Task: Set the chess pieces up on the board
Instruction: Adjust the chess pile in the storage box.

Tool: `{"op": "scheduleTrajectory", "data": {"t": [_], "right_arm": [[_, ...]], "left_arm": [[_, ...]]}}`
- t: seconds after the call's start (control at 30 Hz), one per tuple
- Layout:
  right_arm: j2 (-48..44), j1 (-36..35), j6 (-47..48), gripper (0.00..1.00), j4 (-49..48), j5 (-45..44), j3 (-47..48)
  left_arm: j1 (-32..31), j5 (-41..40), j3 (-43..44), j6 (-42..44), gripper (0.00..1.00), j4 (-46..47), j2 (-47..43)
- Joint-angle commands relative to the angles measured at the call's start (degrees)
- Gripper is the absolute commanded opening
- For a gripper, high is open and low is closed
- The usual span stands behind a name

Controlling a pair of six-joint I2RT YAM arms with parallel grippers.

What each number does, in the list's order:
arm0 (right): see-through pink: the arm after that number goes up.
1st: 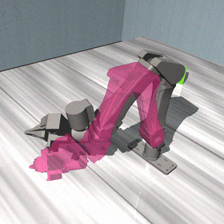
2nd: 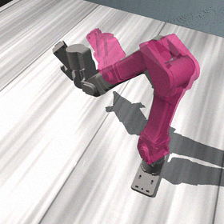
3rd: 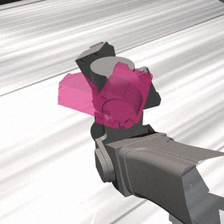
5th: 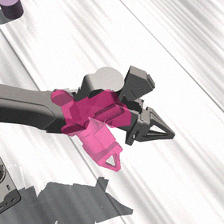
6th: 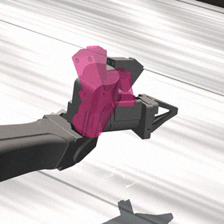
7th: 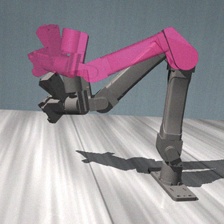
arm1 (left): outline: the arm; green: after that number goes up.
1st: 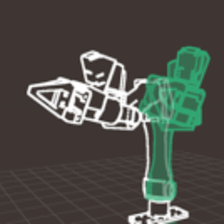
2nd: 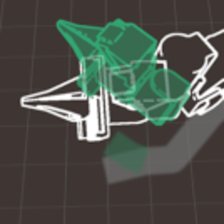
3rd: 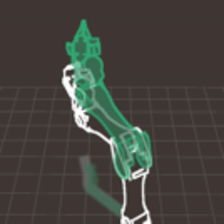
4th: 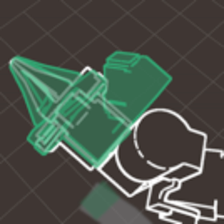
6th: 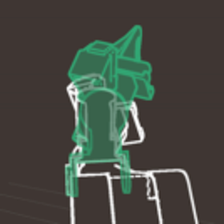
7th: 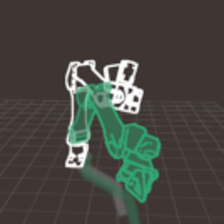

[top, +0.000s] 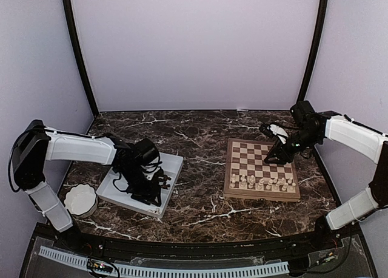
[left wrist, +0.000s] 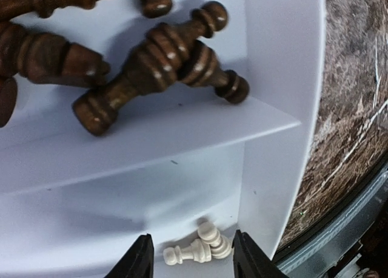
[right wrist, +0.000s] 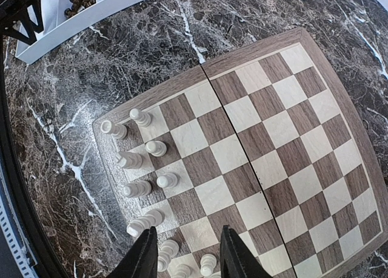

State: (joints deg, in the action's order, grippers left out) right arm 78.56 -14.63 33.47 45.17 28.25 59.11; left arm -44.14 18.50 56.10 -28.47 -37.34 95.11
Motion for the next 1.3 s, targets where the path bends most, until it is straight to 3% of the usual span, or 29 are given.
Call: {"op": "scheduleTrajectory", "data": {"t": [0.0,0.27,0.43,0.7,1.0,1.13,1.27], "right_arm": [[-0.46,-0.48,-0.69,0.37,-1.27,-0.13,-0.26],[-0.61,-0.49,-0.73,0.37,-0.99,-0.45,-0.18],[-0.44,-0.51,-0.85,0.37,-1.11,-0.40,-0.01],[0.59,-0.57,-0.92,0.37,-0.76,-0.01,1.26],[0.76,-0.57,-1.04,0.37,-0.80,-0.21,1.29],[0.95,-0.62,-0.99,0.37,-0.93,-0.16,1.27],[1.05,-0.55,-1.04,0.37,-0.97,-0.04,1.19]], "left_arm": [[-2.42,1.51,-0.60,6.00,0.47,-2.10,-1.01],[-7.02,-4.19,1.29,8.72,0.45,-5.27,5.16],[-7.90,-8.99,1.59,8.30,0.30,-7.51,6.96],[-7.33,-12.83,7.42,9.73,0.20,-10.55,2.54],[-2.84,-11.51,7.90,10.93,0.13,-9.38,-2.49],[-2.52,-11.71,7.70,10.75,0.13,-9.86,-2.90],[-2.45,-11.75,6.34,9.35,0.31,-10.08,-2.89]]}}
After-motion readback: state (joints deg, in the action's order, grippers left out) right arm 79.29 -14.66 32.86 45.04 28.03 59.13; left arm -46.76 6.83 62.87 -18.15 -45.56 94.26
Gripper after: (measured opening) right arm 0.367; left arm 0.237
